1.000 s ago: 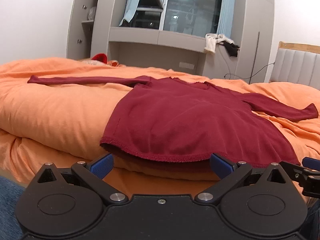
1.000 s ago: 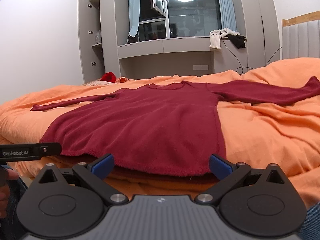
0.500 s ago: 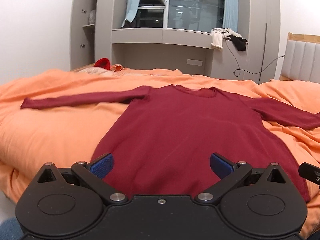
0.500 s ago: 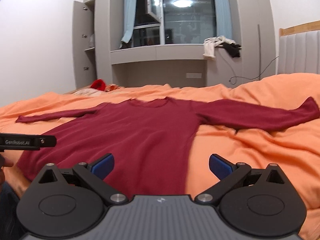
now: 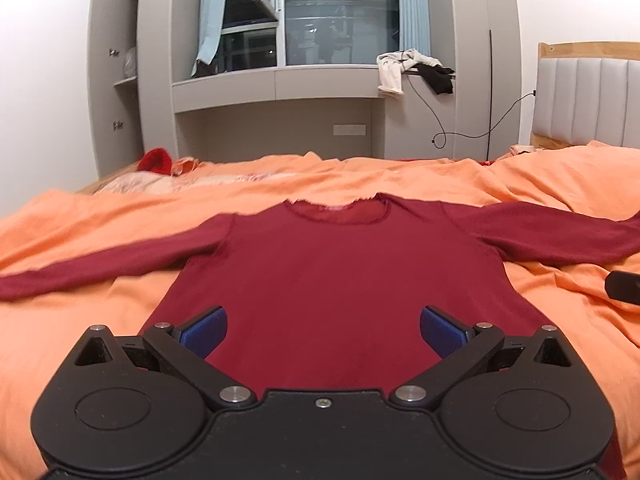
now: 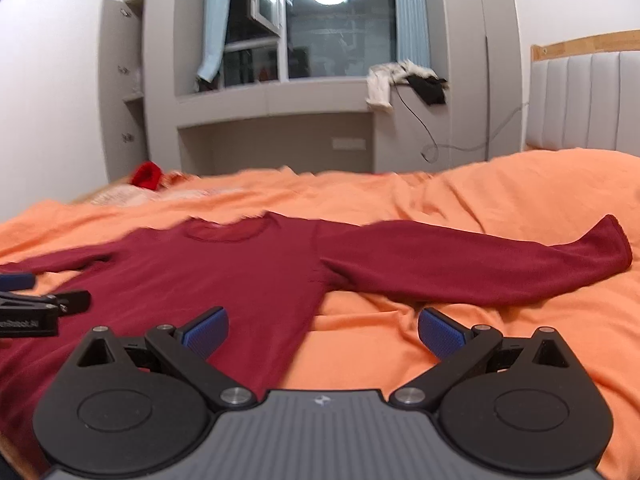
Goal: Fold small clothes
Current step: 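Move both grippers over the shirt toward the sleeve by the right gripper, then grasp the sleeve cuff with the right gripper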
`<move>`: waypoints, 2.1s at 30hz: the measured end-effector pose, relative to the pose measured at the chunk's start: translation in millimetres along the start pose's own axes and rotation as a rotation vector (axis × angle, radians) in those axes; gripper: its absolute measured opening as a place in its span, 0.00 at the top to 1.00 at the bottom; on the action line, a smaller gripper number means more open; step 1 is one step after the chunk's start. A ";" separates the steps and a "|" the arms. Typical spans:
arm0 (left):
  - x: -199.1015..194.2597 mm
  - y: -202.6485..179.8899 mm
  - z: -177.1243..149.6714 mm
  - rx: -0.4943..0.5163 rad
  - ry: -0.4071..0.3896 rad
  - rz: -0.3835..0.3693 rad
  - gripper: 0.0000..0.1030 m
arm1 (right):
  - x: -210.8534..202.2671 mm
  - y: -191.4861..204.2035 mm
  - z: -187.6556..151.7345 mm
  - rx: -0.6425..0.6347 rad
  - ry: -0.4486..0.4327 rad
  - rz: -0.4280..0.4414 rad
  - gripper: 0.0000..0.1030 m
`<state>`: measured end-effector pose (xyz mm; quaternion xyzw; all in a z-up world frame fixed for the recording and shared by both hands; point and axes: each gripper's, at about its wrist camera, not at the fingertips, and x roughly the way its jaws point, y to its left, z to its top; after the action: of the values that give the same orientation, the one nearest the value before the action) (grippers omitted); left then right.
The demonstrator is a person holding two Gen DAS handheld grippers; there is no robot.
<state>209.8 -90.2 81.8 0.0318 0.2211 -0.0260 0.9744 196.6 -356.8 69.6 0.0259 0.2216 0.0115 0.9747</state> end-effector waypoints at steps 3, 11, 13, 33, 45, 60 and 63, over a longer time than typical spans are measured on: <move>27.2 -5.5 11.7 0.025 -0.009 -0.004 0.01 | 21.0 -8.4 12.1 -0.011 0.023 -0.044 0.00; 81.9 0.7 18.9 -0.024 0.009 -0.029 0.01 | 60.3 -17.4 22.8 -0.059 0.036 -0.128 0.00; 90.2 3.7 15.1 -0.050 0.032 -0.027 0.01 | 64.0 -16.4 19.8 -0.071 0.022 -0.147 0.00; 117.0 1.4 -1.6 -0.020 0.145 -0.060 0.01 | 84.1 -38.1 5.7 -0.048 0.026 -0.154 0.00; 118.3 3.6 -5.7 -0.051 0.169 -0.045 0.01 | 73.7 -179.4 2.1 0.474 -0.203 -0.288 0.00; 121.4 4.3 -12.2 -0.059 0.187 -0.033 0.01 | 122.8 -238.6 -4.8 0.537 -0.166 -0.551 0.00; 122.4 0.8 -13.4 -0.040 0.188 -0.022 0.00 | 131.5 -245.2 -4.9 0.578 -0.194 -0.570 0.00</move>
<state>314.4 -92.9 16.9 0.0123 0.3124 -0.0294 0.9494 315.7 -596.9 -5.2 0.2373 0.1212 -0.3238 0.9078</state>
